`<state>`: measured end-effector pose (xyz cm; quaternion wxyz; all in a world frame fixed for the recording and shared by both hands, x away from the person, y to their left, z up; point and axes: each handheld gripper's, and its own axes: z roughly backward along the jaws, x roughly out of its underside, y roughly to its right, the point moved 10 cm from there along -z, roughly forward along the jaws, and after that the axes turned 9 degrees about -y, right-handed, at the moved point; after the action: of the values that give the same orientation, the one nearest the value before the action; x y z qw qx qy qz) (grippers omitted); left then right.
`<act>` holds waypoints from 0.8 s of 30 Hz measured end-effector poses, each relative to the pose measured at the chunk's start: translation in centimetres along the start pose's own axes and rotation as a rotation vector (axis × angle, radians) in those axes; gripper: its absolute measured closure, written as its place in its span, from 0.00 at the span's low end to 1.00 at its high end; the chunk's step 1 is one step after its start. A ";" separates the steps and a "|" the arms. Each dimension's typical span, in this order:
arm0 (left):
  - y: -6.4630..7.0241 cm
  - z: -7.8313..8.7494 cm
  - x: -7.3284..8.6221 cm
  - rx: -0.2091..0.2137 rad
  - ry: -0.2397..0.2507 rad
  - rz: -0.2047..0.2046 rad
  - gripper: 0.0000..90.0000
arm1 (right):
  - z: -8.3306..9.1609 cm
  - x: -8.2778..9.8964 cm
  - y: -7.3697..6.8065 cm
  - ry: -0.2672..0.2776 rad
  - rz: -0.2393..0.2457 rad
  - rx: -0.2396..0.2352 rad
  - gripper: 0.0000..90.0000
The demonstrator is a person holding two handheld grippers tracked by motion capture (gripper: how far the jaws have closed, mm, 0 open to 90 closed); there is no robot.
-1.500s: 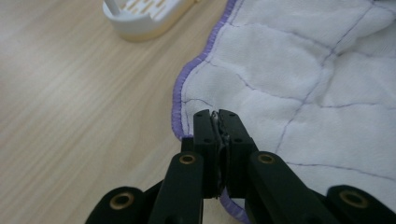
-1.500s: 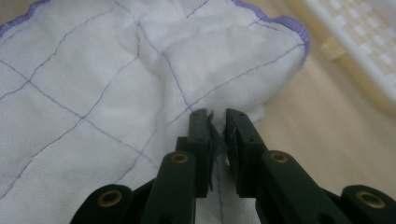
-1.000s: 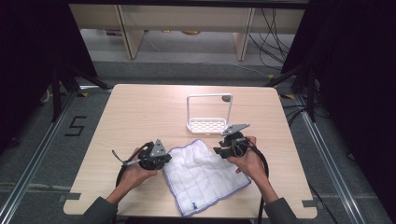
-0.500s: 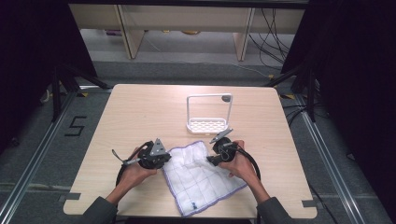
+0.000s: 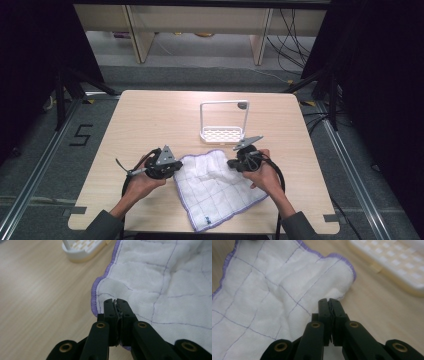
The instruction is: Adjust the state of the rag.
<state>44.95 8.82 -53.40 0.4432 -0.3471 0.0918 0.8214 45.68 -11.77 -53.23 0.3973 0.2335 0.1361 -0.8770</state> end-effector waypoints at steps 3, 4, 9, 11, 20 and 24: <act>-0.5 0.9 -1.8 -0.021 0.035 -0.014 0.96 | 4.1 -0.3 0.5 0.060 0.007 0.095 0.99; -0.6 0.9 -2.5 -0.023 0.045 -0.016 0.96 | 5.1 -0.3 0.6 0.076 0.038 0.134 0.99; -1.2 -2.6 -3.5 -0.017 0.008 0.006 0.96 | 6.1 0.7 1.7 0.055 0.056 0.262 0.99; -1.3 -4.6 -3.4 -0.024 -0.018 0.005 0.96 | 4.7 1.5 3.0 0.011 0.051 0.291 0.99; -1.7 -7.5 -2.3 -0.014 -0.082 0.055 0.79 | 0.1 2.8 5.1 -0.076 -0.033 0.275 0.82; -0.4 -3.9 -2.2 0.010 -0.027 0.099 0.58 | 2.4 2.9 5.3 -0.028 -0.028 0.288 0.67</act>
<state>47.96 5.87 -54.79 0.4049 -0.3287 0.1069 0.8465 47.37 -18.05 -52.95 0.3494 0.2739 0.0065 -0.8960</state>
